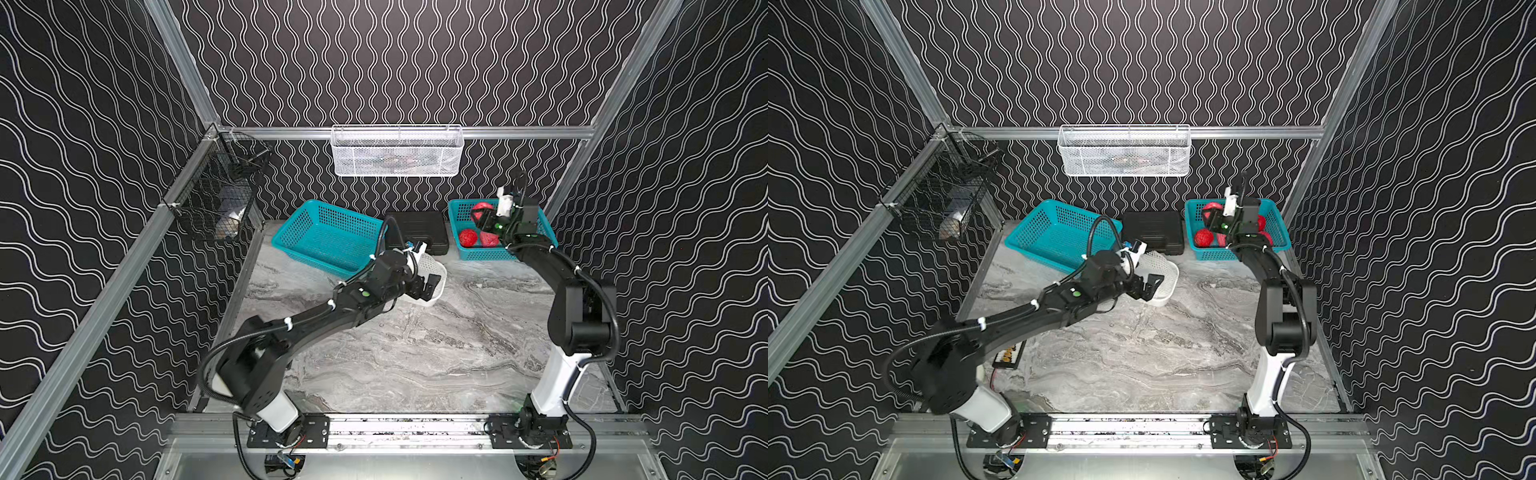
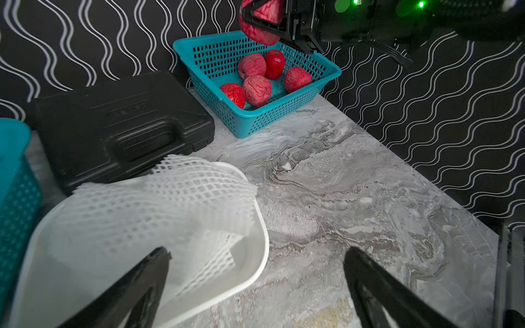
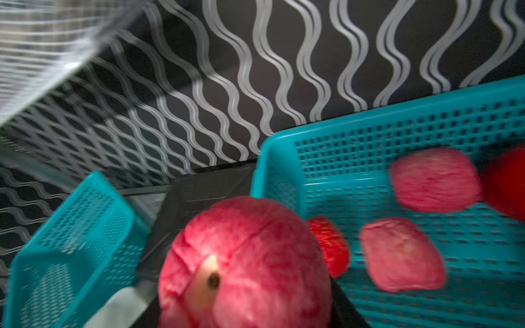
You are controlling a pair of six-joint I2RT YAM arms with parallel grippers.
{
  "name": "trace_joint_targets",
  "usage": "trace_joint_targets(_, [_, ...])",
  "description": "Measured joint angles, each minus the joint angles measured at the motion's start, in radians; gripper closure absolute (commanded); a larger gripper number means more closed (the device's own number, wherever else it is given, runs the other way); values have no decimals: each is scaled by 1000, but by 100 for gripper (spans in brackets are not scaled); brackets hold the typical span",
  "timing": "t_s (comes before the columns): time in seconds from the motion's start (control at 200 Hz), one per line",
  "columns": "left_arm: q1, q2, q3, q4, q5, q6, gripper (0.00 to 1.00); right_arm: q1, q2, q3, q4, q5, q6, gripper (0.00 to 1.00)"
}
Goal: Remove foam nets from apples
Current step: Place the apple in the basket.
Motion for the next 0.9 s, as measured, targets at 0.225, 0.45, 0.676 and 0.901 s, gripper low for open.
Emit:
trace_joint_targets(0.225, [-12,162,134,8,50,6,1,-116,267,291,-172,87,-35,61])
trace_joint_targets(0.45, [-10,193,166,7,42,30,1,-138,384,434,-285,156,-41,42])
trace_joint_targets(0.676, [24,62,56,8,0,60,1,-139,399,437,-320,204,-49,7])
trace_joint_targets(0.901, [117,-144,-151,15,-87,59,1,-139,270,399,-337,203,-67,0])
